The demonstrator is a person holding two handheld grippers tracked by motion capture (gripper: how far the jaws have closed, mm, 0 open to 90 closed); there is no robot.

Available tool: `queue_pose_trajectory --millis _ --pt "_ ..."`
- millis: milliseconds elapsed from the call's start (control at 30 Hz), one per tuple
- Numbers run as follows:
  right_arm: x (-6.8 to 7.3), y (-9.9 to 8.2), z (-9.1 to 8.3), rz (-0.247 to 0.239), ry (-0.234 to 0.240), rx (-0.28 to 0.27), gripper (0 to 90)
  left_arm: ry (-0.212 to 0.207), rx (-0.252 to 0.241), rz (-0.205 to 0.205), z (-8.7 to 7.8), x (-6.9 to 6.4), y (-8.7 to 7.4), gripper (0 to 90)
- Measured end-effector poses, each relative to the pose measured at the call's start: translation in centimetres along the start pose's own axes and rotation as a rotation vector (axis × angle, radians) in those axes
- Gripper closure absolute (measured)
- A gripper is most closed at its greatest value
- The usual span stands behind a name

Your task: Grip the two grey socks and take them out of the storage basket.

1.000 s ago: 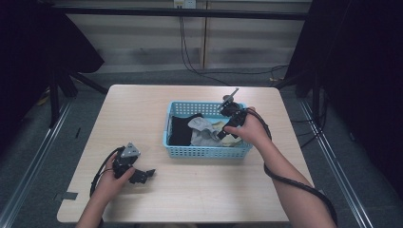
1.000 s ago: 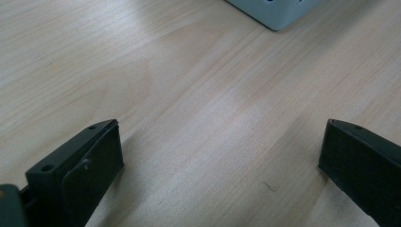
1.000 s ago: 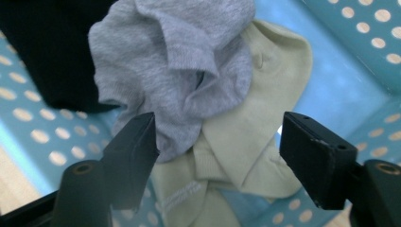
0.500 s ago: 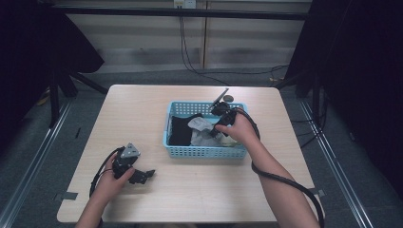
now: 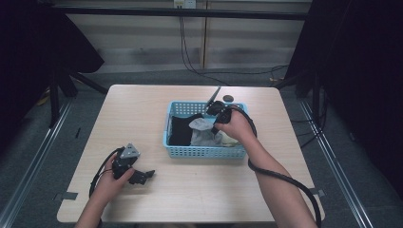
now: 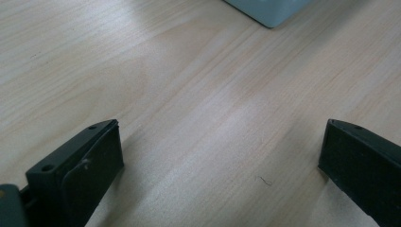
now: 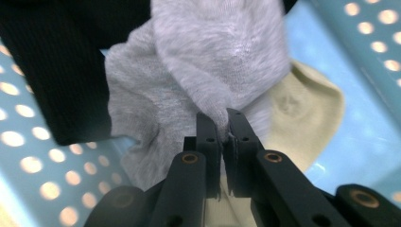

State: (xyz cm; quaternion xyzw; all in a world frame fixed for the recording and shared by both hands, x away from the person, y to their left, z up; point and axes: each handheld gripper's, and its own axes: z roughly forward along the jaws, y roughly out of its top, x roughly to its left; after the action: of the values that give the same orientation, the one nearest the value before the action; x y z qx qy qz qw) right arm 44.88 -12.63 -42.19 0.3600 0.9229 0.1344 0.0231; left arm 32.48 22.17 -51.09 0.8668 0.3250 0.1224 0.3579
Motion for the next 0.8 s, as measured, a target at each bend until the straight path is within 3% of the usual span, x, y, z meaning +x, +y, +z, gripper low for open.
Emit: queue_pose_trajectory --millis 233,800 --pt "-0.8 -0.5 -2.4 0.023 0.003 -0.024 85.7 -0.001 0.000 -0.001 0.0 0.0 0.0 0.0" --pt "-2.4 -1.8 -7.1 0.053 0.016 -0.016 85.7 0.001 0.003 0.005 -0.1 0.0 0.0 0.0"
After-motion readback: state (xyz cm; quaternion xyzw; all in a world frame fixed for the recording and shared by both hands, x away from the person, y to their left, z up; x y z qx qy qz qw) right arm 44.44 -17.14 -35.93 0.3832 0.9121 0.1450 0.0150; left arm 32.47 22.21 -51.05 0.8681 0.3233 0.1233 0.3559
